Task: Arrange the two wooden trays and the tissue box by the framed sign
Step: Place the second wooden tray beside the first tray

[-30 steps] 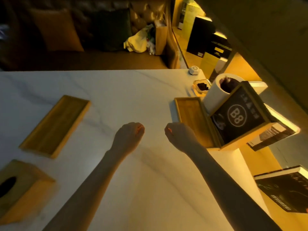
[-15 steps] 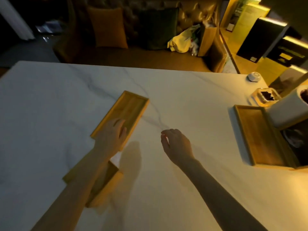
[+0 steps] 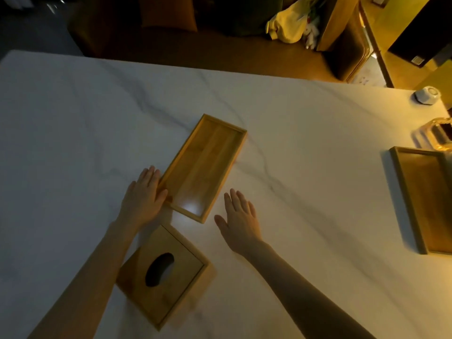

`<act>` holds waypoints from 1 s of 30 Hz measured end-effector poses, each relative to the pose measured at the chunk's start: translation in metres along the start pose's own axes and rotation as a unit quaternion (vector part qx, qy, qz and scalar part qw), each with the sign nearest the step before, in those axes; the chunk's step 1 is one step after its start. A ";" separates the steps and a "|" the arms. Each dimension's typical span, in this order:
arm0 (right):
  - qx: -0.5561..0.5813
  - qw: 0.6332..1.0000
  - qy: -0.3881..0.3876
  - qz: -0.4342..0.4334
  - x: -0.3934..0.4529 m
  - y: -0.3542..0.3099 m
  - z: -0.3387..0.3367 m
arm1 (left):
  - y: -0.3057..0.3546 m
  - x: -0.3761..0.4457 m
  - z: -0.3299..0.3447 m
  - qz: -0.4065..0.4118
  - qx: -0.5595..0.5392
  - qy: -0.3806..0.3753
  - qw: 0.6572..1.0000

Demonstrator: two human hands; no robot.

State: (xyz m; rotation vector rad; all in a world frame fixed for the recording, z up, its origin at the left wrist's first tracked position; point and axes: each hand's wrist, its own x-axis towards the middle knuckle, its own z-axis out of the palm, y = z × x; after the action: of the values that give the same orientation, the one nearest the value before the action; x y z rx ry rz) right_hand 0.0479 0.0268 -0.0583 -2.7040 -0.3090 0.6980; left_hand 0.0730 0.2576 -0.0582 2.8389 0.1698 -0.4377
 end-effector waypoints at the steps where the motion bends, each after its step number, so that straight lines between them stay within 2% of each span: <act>1: 0.004 1.000 -0.013 0.005 0.003 -0.002 0.004 | -0.001 0.002 0.003 -0.013 -0.023 -0.008 1.000; 3: 0.024 0.999 -0.035 0.011 0.006 -0.007 0.011 | 0.002 0.002 0.005 -0.033 -0.098 -0.008 0.995; 6: 0.044 0.997 -0.060 0.015 0.007 -0.013 0.019 | 0.014 -0.003 0.002 -0.066 -0.237 0.011 0.969; 12: 0.189 0.978 -0.076 0.033 0.009 -0.015 0.008 | 0.011 -0.002 -0.004 -0.143 -0.360 -0.005 0.922; 13: 0.266 0.959 -0.072 0.061 0.007 -0.016 0.003 | 0.011 -0.004 -0.005 -0.160 -0.394 -0.002 0.905; 16: 0.485 0.857 -0.065 0.164 0.001 -0.015 -0.012 | 0.012 -0.008 -0.013 -0.165 -0.468 0.007 0.868; 19: 0.595 0.786 -0.019 0.166 -0.007 -0.014 -0.021 | 0.016 -0.014 -0.021 -0.142 -0.521 -0.014 0.841; 21: 0.627 0.760 0.013 0.172 -0.010 -0.010 -0.026 | 0.018 -0.019 -0.024 -0.132 -0.552 -0.036 0.822; 25: 0.688 0.704 -0.004 0.175 -0.014 -0.001 -0.043 | 0.029 -0.026 -0.031 -0.142 -0.619 -0.070 0.769; 27: 0.698 0.697 -0.002 0.165 -0.017 0.006 -0.053 | 0.038 -0.031 -0.036 -0.153 -0.646 -0.082 0.743; 30: 0.707 0.690 0.008 0.153 -0.024 0.020 -0.067 | 0.057 -0.040 -0.041 -0.148 -0.665 -0.086 0.727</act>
State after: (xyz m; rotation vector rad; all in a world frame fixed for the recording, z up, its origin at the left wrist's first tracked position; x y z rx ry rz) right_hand 0.0636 -0.0154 -0.0002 -1.2179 0.5344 0.5760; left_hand 0.0553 0.2116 0.0051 1.3264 0.6093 -0.3842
